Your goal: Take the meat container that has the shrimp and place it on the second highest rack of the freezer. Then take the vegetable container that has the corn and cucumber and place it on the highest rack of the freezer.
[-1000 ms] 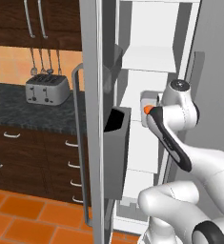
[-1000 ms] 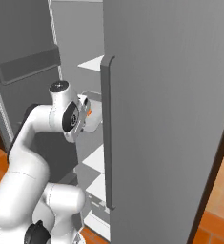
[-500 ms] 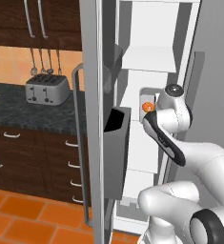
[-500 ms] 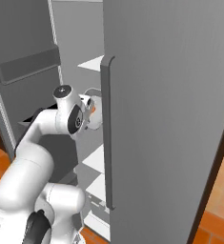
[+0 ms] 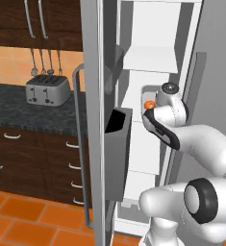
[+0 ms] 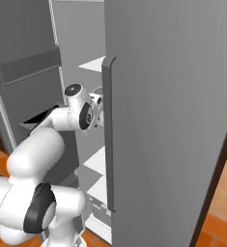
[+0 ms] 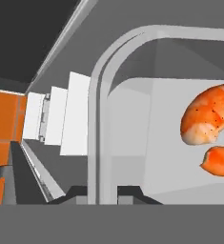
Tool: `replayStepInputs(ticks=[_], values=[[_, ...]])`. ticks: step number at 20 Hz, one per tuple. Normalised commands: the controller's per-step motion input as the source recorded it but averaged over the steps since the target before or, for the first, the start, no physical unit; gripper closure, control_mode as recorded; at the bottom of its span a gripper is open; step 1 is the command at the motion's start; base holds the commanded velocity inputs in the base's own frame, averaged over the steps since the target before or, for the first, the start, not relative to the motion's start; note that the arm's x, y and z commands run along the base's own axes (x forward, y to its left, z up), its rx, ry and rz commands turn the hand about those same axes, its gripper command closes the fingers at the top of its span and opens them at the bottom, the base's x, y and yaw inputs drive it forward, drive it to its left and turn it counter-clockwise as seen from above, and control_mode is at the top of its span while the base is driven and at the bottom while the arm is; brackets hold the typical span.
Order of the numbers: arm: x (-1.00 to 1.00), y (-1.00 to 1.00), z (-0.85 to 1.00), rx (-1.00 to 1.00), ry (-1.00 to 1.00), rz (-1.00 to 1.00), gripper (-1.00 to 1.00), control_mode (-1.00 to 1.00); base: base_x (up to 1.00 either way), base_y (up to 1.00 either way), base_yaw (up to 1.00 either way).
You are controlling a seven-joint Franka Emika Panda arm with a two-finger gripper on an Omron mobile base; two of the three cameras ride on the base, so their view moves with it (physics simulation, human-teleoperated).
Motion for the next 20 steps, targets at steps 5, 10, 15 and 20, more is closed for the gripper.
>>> replayStepInputs(ticks=[5, 10, 15, 20], values=[[0.3, -0.16, -0.31, -0.03, 0.0, -0.02, 1.0, -1.0, 0.0, 0.0, 0.0], [0.27, 0.0, -0.08, 0.0, 0.0, -0.06, 1.0, -1.0, 0.0, 0.0, 0.0], [0.58, 0.0, 0.0, 0.0, 0.0, -0.01, 1.0, -1.0, 0.0, 0.0, 0.0], [0.65, 0.0, -0.01, 0.0, 0.0, 0.0, 1.0, -1.0, 0.0, 0.0, 0.0]])
